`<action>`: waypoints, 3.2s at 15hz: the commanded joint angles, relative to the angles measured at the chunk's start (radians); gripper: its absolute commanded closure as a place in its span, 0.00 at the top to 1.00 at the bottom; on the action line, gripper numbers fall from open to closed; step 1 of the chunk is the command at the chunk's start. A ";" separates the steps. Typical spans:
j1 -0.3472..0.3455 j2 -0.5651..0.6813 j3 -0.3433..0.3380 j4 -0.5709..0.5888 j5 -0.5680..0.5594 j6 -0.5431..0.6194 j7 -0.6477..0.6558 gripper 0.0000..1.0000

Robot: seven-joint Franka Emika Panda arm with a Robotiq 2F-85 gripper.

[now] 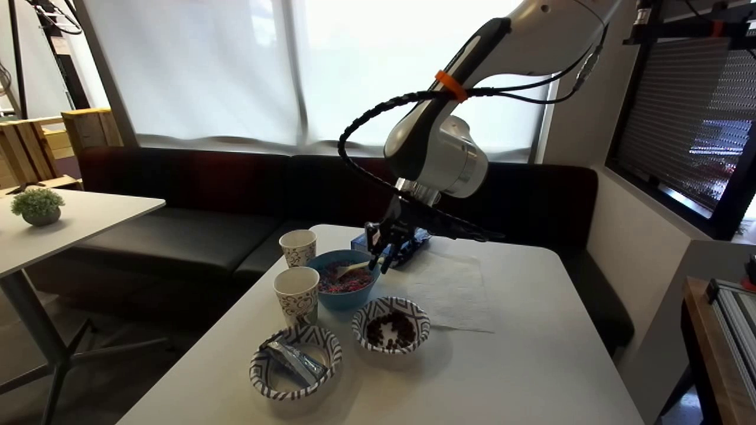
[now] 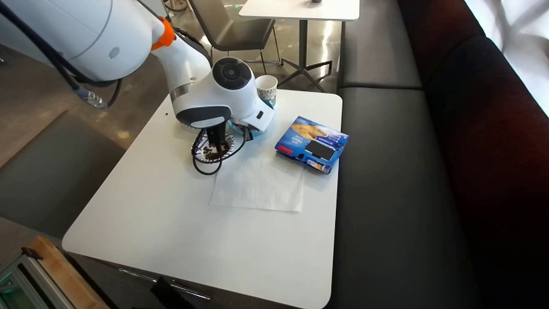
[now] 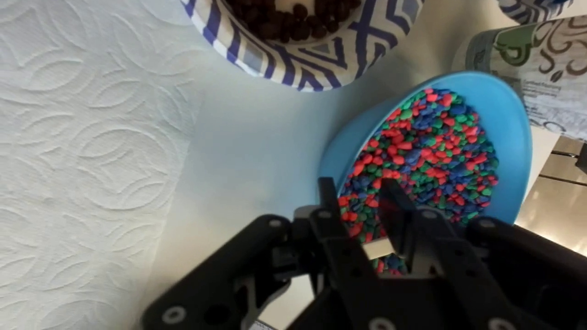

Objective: Move the blue bowl and the paper cups to the front

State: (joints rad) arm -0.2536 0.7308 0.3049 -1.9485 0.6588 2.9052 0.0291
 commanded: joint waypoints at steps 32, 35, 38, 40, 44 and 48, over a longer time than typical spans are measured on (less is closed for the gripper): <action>-0.322 0.028 0.301 -0.190 0.028 0.284 -0.121 0.01; -0.401 0.015 0.353 -0.253 0.024 0.318 -0.122 0.01; -0.482 0.002 0.400 -0.323 0.006 0.307 -0.157 0.01; -0.534 -0.005 0.434 -0.368 -0.007 0.285 -0.197 0.01; -0.608 -0.004 0.488 -0.443 -0.022 0.280 -0.280 0.01; -0.646 -0.027 0.487 -0.532 -0.212 0.262 -0.193 0.01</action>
State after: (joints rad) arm -0.8592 0.7518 0.7784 -2.3922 0.5708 3.2017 -0.2322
